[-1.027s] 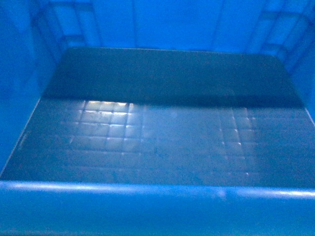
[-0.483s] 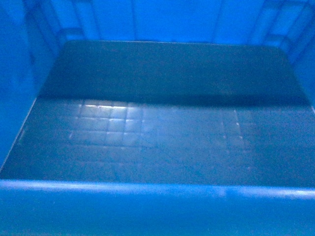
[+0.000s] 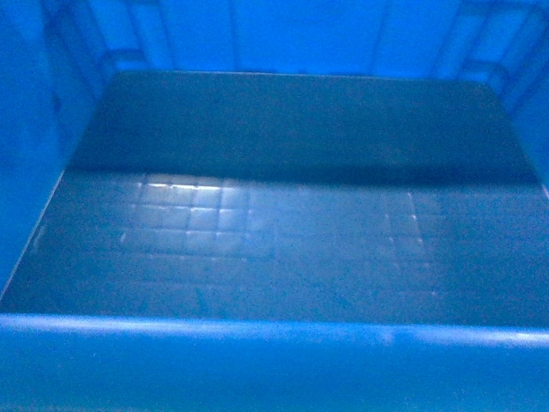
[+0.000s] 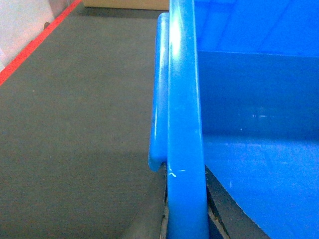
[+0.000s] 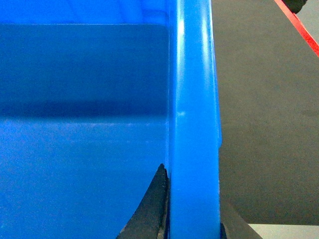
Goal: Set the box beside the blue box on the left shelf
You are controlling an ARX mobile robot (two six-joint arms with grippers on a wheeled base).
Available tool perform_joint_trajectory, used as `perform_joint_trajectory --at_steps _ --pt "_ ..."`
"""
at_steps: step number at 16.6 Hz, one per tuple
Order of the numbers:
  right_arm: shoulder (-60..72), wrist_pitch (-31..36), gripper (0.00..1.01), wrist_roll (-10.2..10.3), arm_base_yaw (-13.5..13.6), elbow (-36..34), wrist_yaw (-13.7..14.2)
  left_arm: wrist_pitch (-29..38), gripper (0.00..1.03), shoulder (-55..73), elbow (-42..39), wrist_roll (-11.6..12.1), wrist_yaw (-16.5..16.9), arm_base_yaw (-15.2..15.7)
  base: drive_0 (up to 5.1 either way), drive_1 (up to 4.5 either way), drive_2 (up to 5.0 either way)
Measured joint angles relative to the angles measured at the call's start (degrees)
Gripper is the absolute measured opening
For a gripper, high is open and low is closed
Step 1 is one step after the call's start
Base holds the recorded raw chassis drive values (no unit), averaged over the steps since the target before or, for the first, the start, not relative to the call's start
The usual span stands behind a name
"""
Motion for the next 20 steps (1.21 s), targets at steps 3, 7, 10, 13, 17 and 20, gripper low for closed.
perform_joint_trajectory --at_steps 3,7,10,13,17,20 --pt "0.0 0.0 0.09 0.0 0.0 0.0 0.0 0.0 0.09 0.0 0.0 0.0 0.0 0.0 -0.6 -0.62 -0.6" --pt "0.0 0.0 0.09 -0.1 0.0 0.0 0.0 0.0 0.08 0.0 0.0 0.0 0.0 0.0 -2.0 -1.95 -2.0" --pt "0.0 0.0 0.09 -0.1 0.0 0.0 0.0 0.0 0.08 0.0 0.0 0.0 0.0 0.0 -1.6 -1.63 -1.6" --pt "0.0 0.0 0.09 -0.1 0.0 0.0 0.0 0.0 0.08 0.0 0.0 0.0 0.0 0.0 -1.7 -1.66 -1.7" --pt "0.0 0.0 0.09 -0.1 0.0 0.0 0.0 0.0 0.08 0.0 0.0 0.0 0.0 0.0 -1.6 -1.56 -1.6" --pt "0.0 0.0 0.09 -0.1 0.0 0.0 0.0 0.0 0.08 0.0 0.0 0.0 0.0 0.0 -1.6 -1.61 -1.6"
